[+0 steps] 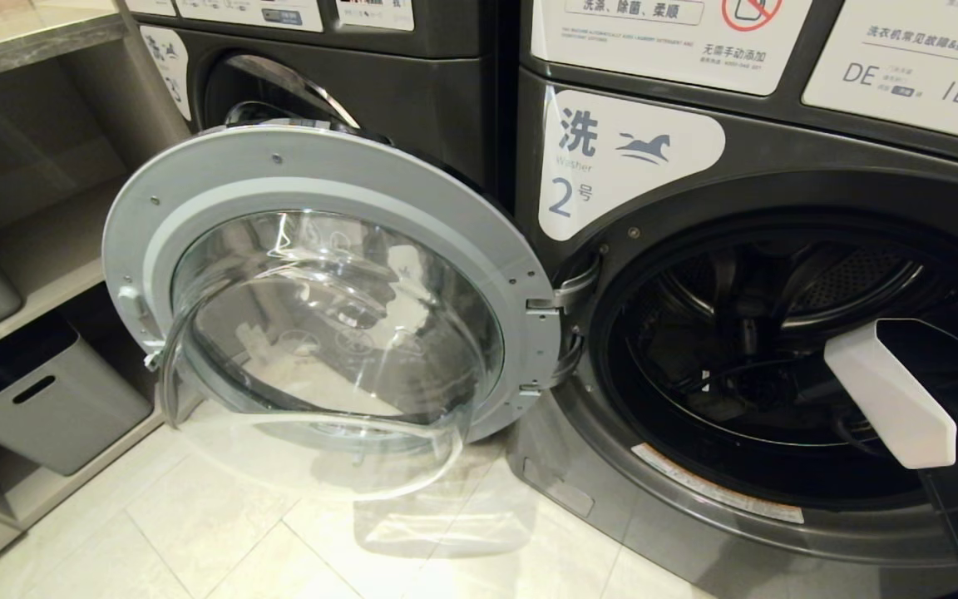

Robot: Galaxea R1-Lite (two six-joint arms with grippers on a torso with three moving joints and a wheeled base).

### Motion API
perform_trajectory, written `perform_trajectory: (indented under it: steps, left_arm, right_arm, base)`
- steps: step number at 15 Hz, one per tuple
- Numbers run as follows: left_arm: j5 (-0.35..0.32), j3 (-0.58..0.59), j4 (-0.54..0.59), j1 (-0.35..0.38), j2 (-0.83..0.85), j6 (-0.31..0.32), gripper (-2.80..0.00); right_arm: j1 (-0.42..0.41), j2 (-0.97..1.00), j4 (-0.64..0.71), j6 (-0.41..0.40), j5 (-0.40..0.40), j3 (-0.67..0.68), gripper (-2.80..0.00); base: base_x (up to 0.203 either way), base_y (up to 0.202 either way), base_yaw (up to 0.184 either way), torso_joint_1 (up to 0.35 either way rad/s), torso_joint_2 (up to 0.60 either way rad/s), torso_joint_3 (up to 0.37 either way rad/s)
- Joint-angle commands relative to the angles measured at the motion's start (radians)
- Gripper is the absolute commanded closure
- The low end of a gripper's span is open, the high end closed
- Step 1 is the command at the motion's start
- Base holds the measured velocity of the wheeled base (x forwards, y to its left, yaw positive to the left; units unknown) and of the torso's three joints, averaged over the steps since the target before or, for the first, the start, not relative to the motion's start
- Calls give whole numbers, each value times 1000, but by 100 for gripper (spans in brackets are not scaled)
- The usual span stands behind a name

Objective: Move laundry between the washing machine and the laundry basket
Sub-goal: Pick a cloth and place it into the basket

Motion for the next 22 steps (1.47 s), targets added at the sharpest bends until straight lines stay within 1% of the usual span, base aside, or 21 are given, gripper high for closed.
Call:
perform_trajectory:
  steps: [1,4,8,12,16,18,22]
  left_arm:
    - [0,0,0,-1,0,0,0]
    - [-1,0,0,0,0,0,0]
    - [-1,0,0,0,0,0,0]
    - [1,0,0,0,0,0,0]
    - [-1,0,0,0,0,0,0]
    - [-1,0,0,0,0,0,0]
    - [-1,0,0,0,0,0,0]
  right_arm:
    - [14,-35,-4,1,-2,33,0]
    - [31,-56,-91,-6,-2,115,0]
    - [51,-132,-191,0,-2,268,0]
    - [94,-219,-228,1,4,427,0]
    - [135,-310,-258,5,7,526,0]
    - [146,-344,-263,3,7,583,0]
    - [152,-402,-324,-2,7,711,0]
  base:
    - [0,0,0,0,0,0]
    - [0,0,0,0,0,0]
    - [0,0,0,0,0,0]
    - [0,0,0,0,0,0]
    - [0,0,0,0,0,0]
    - [0,0,0,0,0,0]
    - [0,0,0,0,0,0]
